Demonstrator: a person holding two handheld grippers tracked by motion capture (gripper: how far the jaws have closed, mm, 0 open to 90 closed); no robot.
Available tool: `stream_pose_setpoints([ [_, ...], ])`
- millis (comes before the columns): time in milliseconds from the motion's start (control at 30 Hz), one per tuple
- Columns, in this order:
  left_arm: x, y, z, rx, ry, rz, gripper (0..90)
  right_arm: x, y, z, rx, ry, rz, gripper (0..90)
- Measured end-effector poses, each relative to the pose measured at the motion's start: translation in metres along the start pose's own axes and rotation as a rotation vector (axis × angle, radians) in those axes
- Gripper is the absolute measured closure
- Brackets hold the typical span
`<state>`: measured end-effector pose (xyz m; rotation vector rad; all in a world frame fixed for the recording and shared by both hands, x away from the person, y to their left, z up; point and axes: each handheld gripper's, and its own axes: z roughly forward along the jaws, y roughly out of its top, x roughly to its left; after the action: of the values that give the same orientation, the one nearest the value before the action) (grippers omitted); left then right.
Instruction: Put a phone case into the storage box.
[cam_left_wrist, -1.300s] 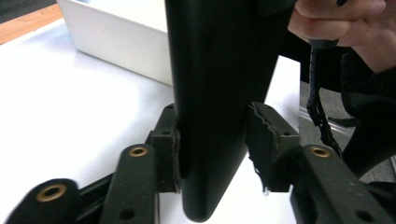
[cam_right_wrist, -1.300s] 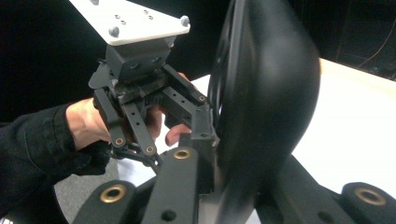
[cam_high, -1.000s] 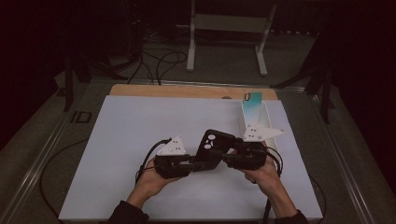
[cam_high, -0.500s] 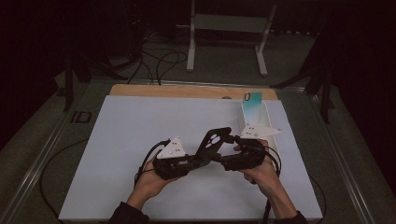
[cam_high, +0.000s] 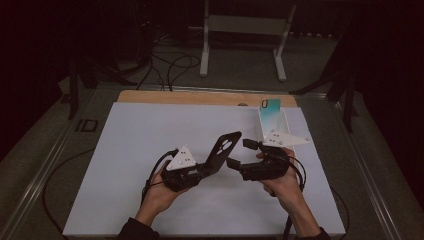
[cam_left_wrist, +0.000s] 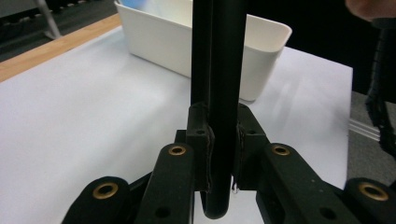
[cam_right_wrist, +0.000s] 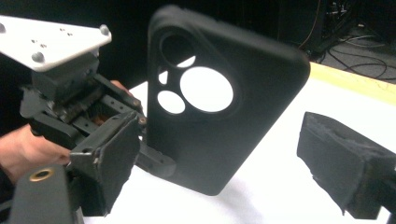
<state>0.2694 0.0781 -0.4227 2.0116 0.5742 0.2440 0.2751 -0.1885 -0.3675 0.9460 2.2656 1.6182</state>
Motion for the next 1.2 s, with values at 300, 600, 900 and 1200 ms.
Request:
stream_pose_setpoints([
  [300,-0.001,-0.002,0.0,-0.001,0.005,-0.004,80.3,0.005,0.006,0.005,-0.016,-0.032,0.039,9.8],
  [600,-0.003,-0.001,0.001,-0.014,0.003,0.001,80.4,0.003,0.01,0.017,-0.056,-0.053,0.115,9.3],
  [900,-0.005,-0.001,0.001,-0.022,0.001,0.004,80.5,0.007,0.011,0.03,-0.063,-0.066,0.163,9.3],
  [1200,-0.004,-0.002,0.0,-0.031,0.017,-0.001,80.6,0.002,0.006,0.032,-0.074,-0.065,0.213,9.2],
])
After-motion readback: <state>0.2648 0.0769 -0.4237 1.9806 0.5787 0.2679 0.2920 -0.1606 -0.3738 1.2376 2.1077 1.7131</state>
